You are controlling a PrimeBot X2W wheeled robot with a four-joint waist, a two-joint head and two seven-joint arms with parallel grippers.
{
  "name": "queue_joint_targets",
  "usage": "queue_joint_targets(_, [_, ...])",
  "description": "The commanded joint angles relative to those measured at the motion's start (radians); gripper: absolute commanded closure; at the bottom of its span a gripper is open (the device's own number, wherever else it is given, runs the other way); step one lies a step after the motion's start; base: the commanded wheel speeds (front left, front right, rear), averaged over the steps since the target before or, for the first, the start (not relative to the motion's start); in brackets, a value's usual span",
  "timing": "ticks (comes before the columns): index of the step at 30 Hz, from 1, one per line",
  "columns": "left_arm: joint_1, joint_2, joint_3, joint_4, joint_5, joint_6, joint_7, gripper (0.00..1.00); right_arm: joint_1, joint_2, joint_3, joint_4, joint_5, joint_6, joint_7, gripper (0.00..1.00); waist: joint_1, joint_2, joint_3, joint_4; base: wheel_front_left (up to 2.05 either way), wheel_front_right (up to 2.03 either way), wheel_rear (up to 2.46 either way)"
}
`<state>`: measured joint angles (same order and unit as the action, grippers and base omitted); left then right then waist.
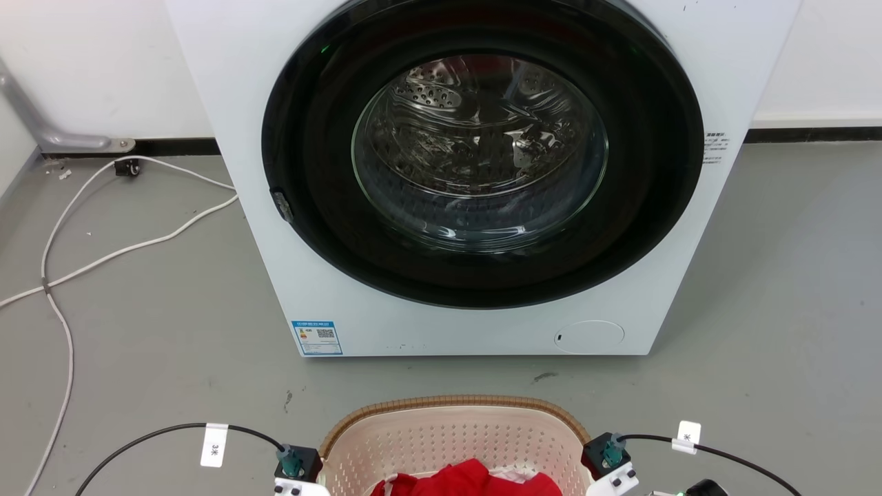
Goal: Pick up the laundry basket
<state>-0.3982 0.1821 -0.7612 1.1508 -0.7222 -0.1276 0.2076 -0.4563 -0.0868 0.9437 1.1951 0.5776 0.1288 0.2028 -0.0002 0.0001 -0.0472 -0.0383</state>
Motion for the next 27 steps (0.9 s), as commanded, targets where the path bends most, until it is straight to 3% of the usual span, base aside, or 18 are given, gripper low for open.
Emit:
queue_joint_targets(1, [0.0,0.015,-0.011,-0.011,-0.009,-0.003,-0.008,1.0,0.018,-0.011,0.024,-0.005,0.01,0.003,0.011,1.0,0.0002,-0.0001,-0.005,-0.001,0.0,0.0,0.0])
queue_joint_targets(27, [-0.024,0.038,-0.136,0.009,-0.133,-0.003,-0.045,1.0,-0.012,-0.023,0.185,0.015,0.163,0.004,-0.015,1.0,0.0002,-0.0001,-0.016,-0.008,0.0,0.0,0.0])
